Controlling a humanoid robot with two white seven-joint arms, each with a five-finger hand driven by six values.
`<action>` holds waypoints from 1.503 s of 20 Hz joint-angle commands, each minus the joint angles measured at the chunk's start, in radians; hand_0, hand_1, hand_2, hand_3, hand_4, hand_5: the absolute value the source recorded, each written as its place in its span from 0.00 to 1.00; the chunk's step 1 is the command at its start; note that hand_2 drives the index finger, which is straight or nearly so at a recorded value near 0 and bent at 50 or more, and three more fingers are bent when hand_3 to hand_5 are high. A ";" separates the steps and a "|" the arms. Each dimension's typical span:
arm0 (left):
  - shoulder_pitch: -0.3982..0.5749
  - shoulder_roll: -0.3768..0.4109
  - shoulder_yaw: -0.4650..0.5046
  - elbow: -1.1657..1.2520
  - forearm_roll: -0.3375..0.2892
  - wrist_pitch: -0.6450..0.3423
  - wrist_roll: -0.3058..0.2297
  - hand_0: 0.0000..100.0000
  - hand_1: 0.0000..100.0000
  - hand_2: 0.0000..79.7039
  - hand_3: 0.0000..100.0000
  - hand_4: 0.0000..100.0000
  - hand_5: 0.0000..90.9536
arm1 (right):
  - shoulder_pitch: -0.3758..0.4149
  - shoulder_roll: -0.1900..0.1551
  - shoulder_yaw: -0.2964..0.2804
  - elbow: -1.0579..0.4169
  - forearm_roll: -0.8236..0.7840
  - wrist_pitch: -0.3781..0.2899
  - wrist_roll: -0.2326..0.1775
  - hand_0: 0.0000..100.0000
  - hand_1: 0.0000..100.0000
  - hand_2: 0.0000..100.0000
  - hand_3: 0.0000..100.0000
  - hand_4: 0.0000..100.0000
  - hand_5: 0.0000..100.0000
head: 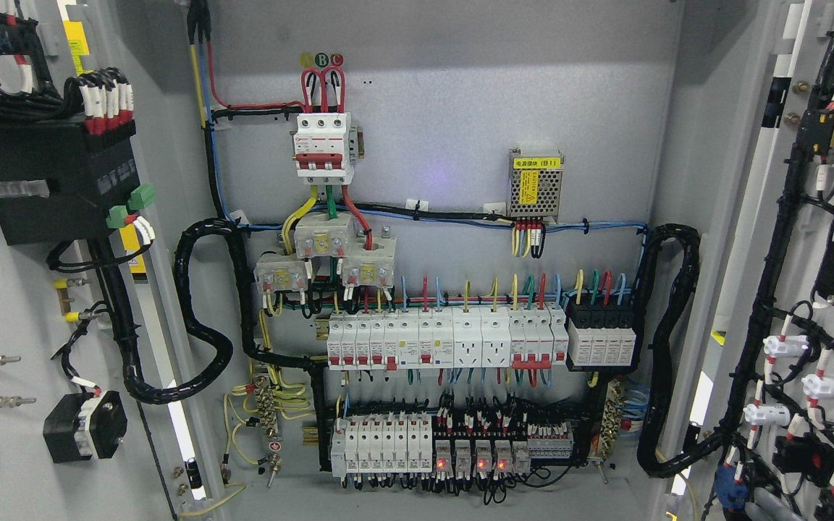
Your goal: Open door with both hands
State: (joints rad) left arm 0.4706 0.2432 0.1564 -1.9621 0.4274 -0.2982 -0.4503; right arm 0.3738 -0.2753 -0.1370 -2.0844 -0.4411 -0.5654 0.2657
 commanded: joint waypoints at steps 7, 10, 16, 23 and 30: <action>0.000 -0.001 0.169 -0.008 0.097 -0.032 -0.045 0.00 0.00 0.00 0.06 0.00 0.00 | 0.042 0.005 -0.092 0.000 -0.088 -0.001 0.001 0.21 0.12 0.00 0.00 0.00 0.00; 0.000 -0.002 0.187 -0.008 0.114 -0.042 -0.051 0.00 0.00 0.00 0.06 0.00 0.00 | 0.051 0.005 -0.095 0.001 -0.111 0.001 0.000 0.21 0.12 0.00 0.00 0.00 0.00; -0.001 -0.001 0.238 0.000 0.148 -0.041 -0.051 0.00 0.00 0.00 0.06 0.00 0.00 | 0.059 0.007 -0.133 0.004 -0.116 0.001 0.000 0.21 0.12 0.00 0.00 0.00 0.00; -0.007 0.001 0.256 0.029 0.149 -0.039 -0.053 0.00 0.00 0.00 0.05 0.00 0.00 | 0.060 0.004 -0.135 0.012 -0.117 -0.001 0.001 0.21 0.12 0.00 0.00 0.00 0.00; -0.007 0.005 0.279 0.055 0.180 -0.036 -0.106 0.00 0.00 0.00 0.05 0.00 0.00 | 0.082 0.002 -0.144 0.010 -0.169 -0.001 0.001 0.21 0.12 0.00 0.00 0.00 0.00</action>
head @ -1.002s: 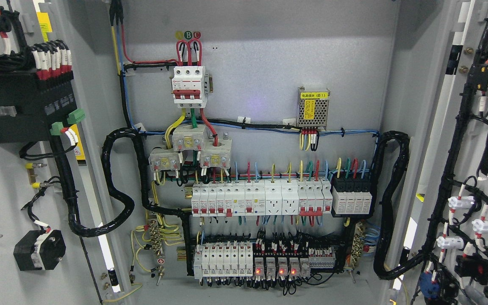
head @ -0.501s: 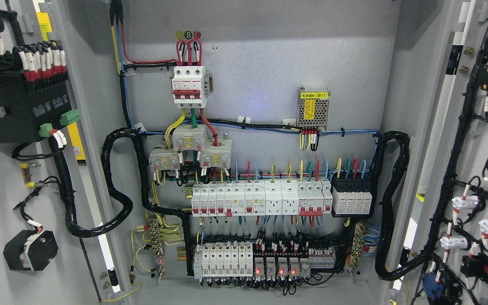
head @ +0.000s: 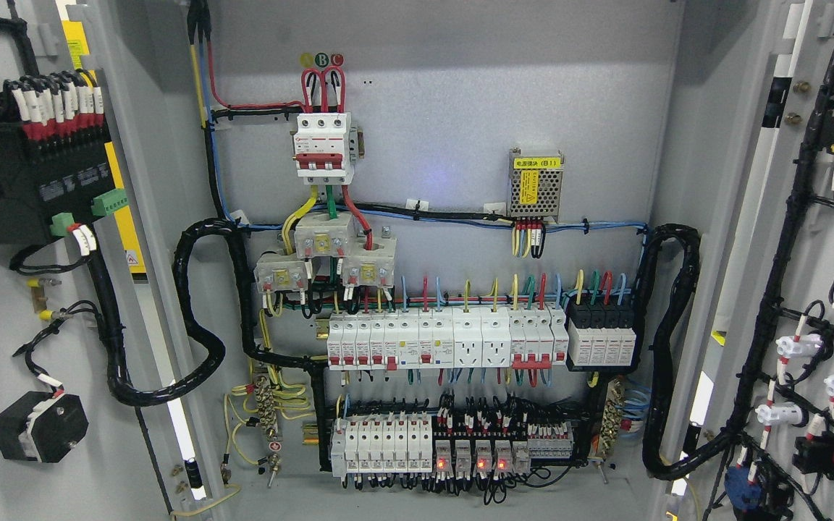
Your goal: Open door with both hands
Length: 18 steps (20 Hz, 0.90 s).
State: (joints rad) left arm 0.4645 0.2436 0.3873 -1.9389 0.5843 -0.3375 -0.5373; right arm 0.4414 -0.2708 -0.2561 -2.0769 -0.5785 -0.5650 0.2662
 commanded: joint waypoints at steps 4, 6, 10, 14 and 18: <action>-0.007 0.008 0.064 0.064 0.029 0.003 -0.021 0.00 0.00 0.00 0.05 0.00 0.00 | 0.017 -0.002 -0.051 0.005 -0.037 -0.001 0.001 0.21 0.12 0.00 0.00 0.00 0.00; -0.012 0.010 0.073 0.084 0.043 0.005 -0.021 0.00 0.00 0.00 0.05 0.00 0.00 | 0.022 -0.004 -0.058 0.005 -0.037 -0.001 0.001 0.21 0.12 0.00 0.00 0.00 0.00; -0.027 0.029 0.090 0.122 0.081 0.008 -0.021 0.00 0.00 0.00 0.05 0.00 0.00 | 0.025 -0.004 -0.069 0.006 -0.037 -0.003 0.002 0.21 0.12 0.00 0.00 0.00 0.00; -0.053 0.069 0.090 0.182 0.104 0.008 -0.021 0.00 0.00 0.00 0.05 0.00 0.00 | 0.045 -0.007 -0.080 0.009 -0.038 -0.007 0.002 0.21 0.12 0.00 0.00 0.00 0.00; -0.073 0.106 0.088 0.224 0.147 0.008 -0.024 0.00 0.00 0.00 0.05 0.00 0.00 | 0.048 -0.007 -0.089 0.009 -0.038 -0.009 0.002 0.21 0.12 0.00 0.00 0.00 0.00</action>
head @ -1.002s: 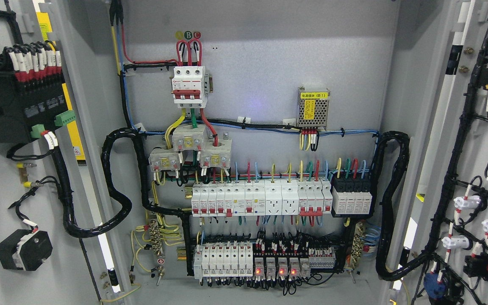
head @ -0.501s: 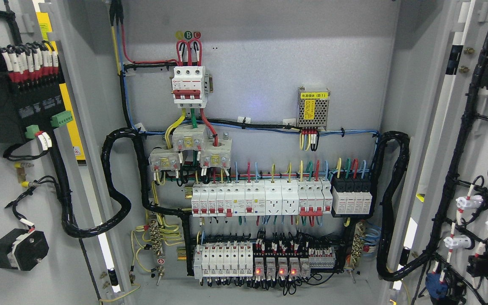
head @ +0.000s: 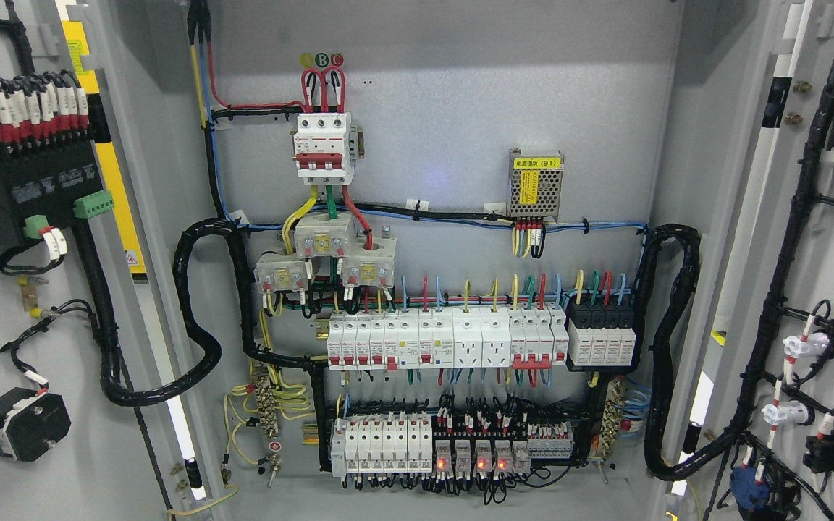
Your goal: Open door with both hands
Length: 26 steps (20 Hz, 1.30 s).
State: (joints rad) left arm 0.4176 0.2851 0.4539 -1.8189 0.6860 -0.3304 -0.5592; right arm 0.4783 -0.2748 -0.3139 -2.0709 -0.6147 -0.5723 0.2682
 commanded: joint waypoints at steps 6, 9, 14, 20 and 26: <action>-0.029 0.068 0.032 0.113 0.087 0.002 -0.013 0.00 0.00 0.00 0.05 0.00 0.00 | 0.014 0.002 -0.040 0.009 -0.002 -0.001 -0.001 0.21 0.12 0.00 0.00 0.00 0.00; -0.029 0.069 0.054 0.115 0.101 0.001 -0.022 0.00 0.00 0.00 0.05 0.00 0.00 | 0.016 0.000 -0.040 0.011 -0.002 0.000 -0.001 0.21 0.12 0.00 0.00 0.00 0.00; -0.029 0.100 0.075 0.139 0.151 0.002 -0.022 0.00 0.00 0.00 0.05 0.00 0.00 | 0.014 -0.001 -0.044 0.017 -0.002 0.000 -0.001 0.21 0.12 0.00 0.00 0.00 0.00; -0.033 0.112 0.071 0.177 0.156 0.004 -0.027 0.00 0.00 0.00 0.05 0.00 0.00 | 0.014 -0.006 -0.044 0.022 -0.002 0.000 -0.003 0.21 0.12 0.00 0.00 0.00 0.00; -0.055 0.155 0.063 0.228 0.156 0.005 -0.031 0.00 0.00 0.00 0.05 0.00 0.00 | 0.014 -0.003 -0.060 0.020 -0.002 -0.001 -0.003 0.21 0.12 0.00 0.00 0.00 0.00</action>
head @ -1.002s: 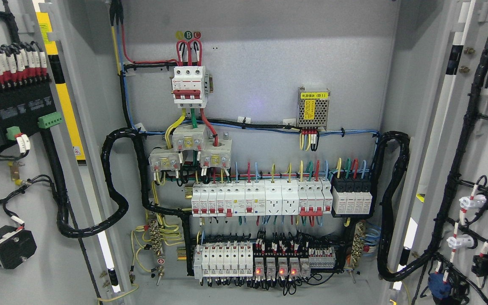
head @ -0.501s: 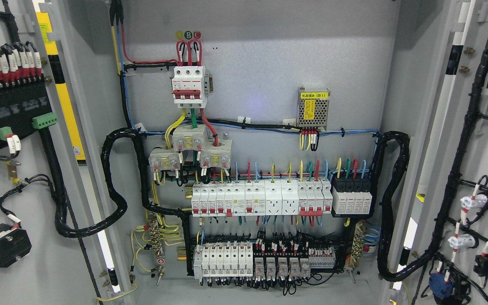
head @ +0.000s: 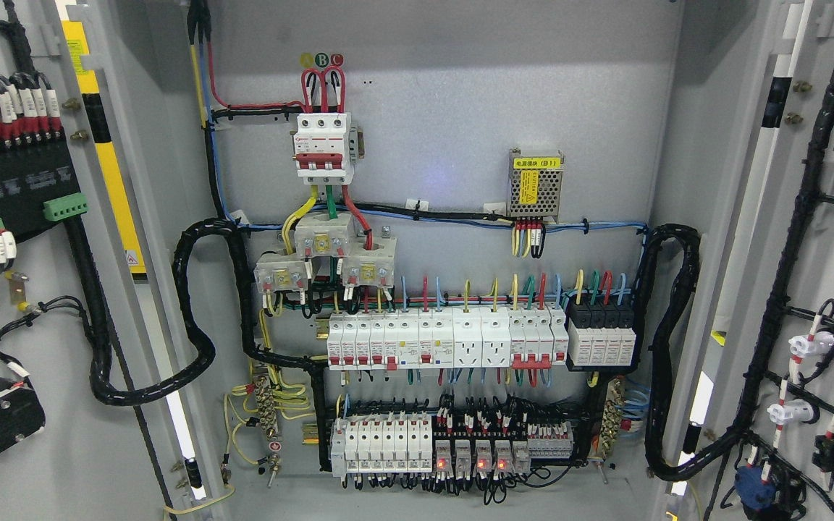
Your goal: Open door with both hands
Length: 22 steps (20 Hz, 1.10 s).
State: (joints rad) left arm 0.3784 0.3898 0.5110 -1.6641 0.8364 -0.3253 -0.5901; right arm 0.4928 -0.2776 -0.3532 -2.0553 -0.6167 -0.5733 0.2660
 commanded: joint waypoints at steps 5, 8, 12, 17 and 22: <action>-0.023 0.050 0.003 0.078 0.006 0.000 -0.010 0.00 0.00 0.00 0.05 0.00 0.00 | 0.001 0.000 -0.033 0.006 0.000 0.000 0.001 0.21 0.12 0.00 0.00 0.00 0.00; -0.023 0.050 0.003 0.081 0.006 0.000 -0.014 0.00 0.00 0.00 0.05 0.00 0.00 | 0.003 0.000 -0.030 0.007 0.000 0.000 -0.001 0.21 0.12 0.00 0.00 0.00 0.00; -0.026 0.050 0.000 0.090 0.006 0.000 -0.014 0.00 0.00 0.00 0.05 0.00 0.00 | 0.004 0.000 -0.021 0.007 0.000 0.000 0.001 0.21 0.12 0.00 0.00 0.00 0.00; -0.029 0.050 0.000 0.089 0.004 0.000 -0.014 0.00 0.00 0.00 0.05 0.00 0.00 | 0.007 0.002 -0.007 0.000 0.000 -0.005 0.001 0.21 0.12 0.00 0.00 0.00 0.00; -0.032 0.050 0.000 0.089 0.004 0.000 -0.014 0.00 0.00 0.00 0.05 0.00 0.00 | 0.006 -0.003 0.031 -0.003 -0.003 -0.005 0.001 0.21 0.11 0.00 0.00 0.00 0.00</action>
State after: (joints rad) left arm 0.3502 0.4334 0.5119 -1.5888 0.8412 -0.3251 -0.6044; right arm 0.4983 -0.2772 -0.3586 -2.0535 -0.6181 -0.5783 0.2647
